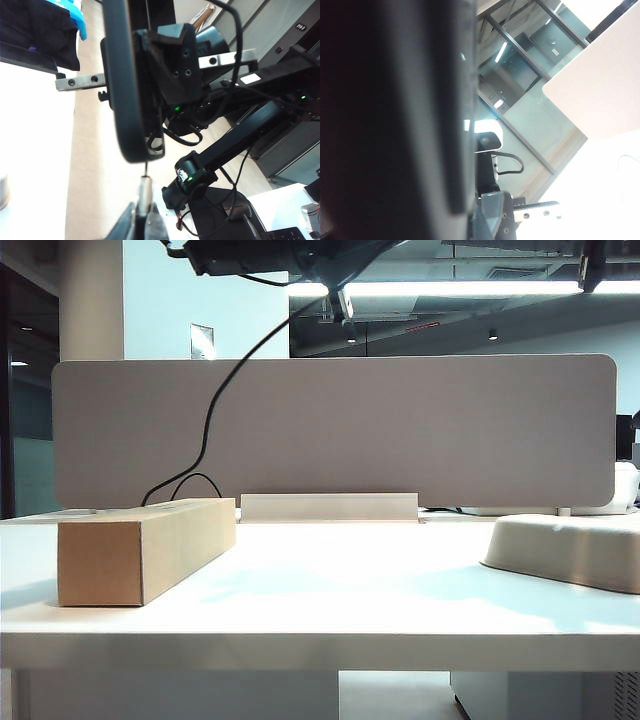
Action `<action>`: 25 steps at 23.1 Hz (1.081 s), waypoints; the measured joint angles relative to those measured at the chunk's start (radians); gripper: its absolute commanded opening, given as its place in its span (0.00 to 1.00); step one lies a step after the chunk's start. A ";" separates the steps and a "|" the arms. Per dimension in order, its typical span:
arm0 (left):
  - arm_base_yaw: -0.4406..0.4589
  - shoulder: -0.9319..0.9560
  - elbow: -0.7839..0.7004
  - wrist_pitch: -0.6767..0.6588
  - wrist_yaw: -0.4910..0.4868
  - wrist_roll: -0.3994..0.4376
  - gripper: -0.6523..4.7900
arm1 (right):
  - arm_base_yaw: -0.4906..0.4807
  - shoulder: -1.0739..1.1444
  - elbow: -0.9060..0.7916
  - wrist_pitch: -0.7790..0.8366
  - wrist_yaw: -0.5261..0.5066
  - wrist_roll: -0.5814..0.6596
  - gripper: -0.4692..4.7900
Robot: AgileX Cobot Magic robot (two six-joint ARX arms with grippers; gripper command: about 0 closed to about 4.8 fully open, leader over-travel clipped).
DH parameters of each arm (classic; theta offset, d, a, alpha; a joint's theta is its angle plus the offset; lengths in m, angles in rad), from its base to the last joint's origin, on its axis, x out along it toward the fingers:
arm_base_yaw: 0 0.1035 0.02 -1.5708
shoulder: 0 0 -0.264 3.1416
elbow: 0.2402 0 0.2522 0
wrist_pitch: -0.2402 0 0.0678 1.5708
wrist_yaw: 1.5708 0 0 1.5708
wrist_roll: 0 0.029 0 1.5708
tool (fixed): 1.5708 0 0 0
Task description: Pick up the charging cable and the phone, plug the charging cable into the charging port on the phone, and finally place them back on the table.
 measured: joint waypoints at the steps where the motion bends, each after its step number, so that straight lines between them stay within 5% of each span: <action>1: 0.002 0.000 0.000 -0.001 0.003 0.000 0.11 | 0.000 0.000 0.000 0.000 0.000 0.000 0.09; 25: -0.027 0.000 0.000 0.035 0.007 0.016 0.11 | 0.000 0.000 0.000 0.000 0.024 -0.002 0.09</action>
